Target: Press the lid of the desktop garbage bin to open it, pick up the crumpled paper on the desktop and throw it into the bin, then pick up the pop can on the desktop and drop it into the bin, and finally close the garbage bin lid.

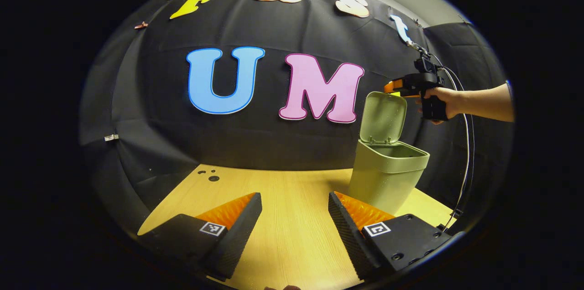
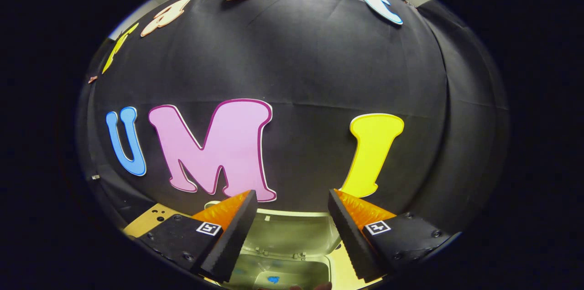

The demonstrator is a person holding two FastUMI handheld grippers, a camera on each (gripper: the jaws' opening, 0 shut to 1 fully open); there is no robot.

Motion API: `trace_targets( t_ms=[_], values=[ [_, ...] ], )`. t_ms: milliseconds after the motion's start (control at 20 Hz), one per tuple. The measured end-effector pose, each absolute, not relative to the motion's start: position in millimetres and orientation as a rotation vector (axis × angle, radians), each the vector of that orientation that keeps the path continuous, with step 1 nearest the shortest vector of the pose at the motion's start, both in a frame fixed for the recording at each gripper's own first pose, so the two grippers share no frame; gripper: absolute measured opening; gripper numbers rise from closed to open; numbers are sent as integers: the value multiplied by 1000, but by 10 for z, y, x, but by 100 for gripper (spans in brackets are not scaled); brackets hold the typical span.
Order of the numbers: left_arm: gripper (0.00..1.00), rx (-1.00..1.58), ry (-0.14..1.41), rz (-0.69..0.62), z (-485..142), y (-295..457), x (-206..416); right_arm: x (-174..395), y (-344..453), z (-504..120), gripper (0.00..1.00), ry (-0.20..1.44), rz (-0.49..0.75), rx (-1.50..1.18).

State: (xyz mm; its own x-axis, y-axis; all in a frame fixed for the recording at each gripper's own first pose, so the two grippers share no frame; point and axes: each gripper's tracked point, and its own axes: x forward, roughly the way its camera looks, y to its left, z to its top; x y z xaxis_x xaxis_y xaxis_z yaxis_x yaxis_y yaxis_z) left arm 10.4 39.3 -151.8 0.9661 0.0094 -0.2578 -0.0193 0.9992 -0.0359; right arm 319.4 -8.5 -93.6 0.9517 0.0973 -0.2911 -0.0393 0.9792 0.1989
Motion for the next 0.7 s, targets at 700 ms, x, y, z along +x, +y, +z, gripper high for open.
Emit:
trace_targets(
  t_ms=[700],
  values=[
    [94, -24, 252, -40, -1520, 205, 109, 2208, 103, -1189, 96, 387, 156, 200]
  ],
)
